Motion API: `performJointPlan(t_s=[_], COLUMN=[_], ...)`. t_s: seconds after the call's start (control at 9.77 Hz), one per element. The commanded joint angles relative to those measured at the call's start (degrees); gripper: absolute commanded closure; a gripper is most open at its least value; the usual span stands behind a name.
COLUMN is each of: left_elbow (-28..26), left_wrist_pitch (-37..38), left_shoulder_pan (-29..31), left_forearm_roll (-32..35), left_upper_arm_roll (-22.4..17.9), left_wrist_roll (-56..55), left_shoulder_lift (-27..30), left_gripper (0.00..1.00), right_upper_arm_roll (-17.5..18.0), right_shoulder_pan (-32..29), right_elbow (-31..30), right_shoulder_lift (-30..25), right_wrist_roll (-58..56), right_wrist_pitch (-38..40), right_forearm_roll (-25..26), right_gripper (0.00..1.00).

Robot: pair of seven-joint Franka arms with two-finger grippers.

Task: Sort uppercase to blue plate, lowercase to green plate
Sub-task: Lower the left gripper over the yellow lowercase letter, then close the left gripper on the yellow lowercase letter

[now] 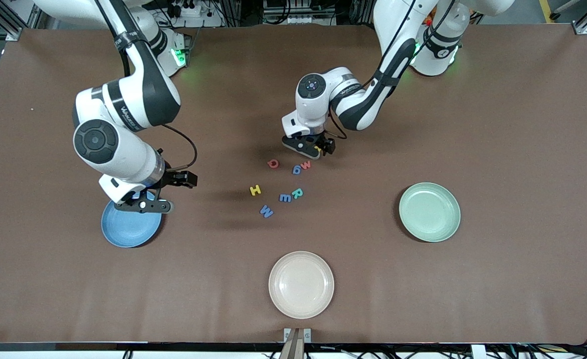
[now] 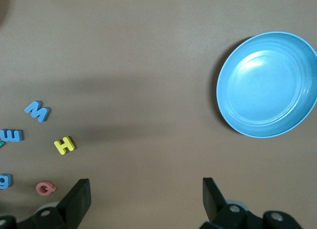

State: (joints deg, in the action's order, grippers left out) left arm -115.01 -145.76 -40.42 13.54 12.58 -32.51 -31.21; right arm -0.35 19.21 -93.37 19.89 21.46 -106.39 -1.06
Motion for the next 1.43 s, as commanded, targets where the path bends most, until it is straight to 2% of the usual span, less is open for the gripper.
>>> performJointPlan(t_s=[0.0,0.31,0.82,1.13,1.33], left_elbow=[-4.08,-6.62,-7.16,-6.81,-6.37], left_wrist_pitch=[-4.61,-4.62,-4.53,-4.53,-4.53], left_shoulder_pan=[0.69,0.78,1.66,2.98,3.24], left_forearm_roll=[2.36,3.16,3.07,3.07,3.07], left_upper_arm_roll=[0.95,0.87,0.78,0.69,0.34], left_wrist_roll=[1.83,4.72,8.06,8.87,8.95], left_shoulder_lift=[1.59,2.47,2.30,2.21,2.12], left_gripper=[0.00,0.00,0.00,0.20,0.23], right_upper_arm_roll=[0.35,0.35,0.35,0.35,0.35], right_shoulder_pan=[-0.41,-0.32,-0.32,-0.23,-0.23], right_elbow=[0.03,0.03,0.03,0.12,0.03], right_shoulder_lift=[-0.20,-0.20,-0.20,-0.20,-0.20], right_wrist_roll=[0.69,0.96,0.96,1.04,1.04], right_wrist_pitch=[-0.13,-0.13,-0.13,-0.13,-0.13], right_forearm_roll=[-0.17,-0.17,-0.17,-0.17,-0.17], right_gripper=[0.00,0.00,0.00,0.00,0.00])
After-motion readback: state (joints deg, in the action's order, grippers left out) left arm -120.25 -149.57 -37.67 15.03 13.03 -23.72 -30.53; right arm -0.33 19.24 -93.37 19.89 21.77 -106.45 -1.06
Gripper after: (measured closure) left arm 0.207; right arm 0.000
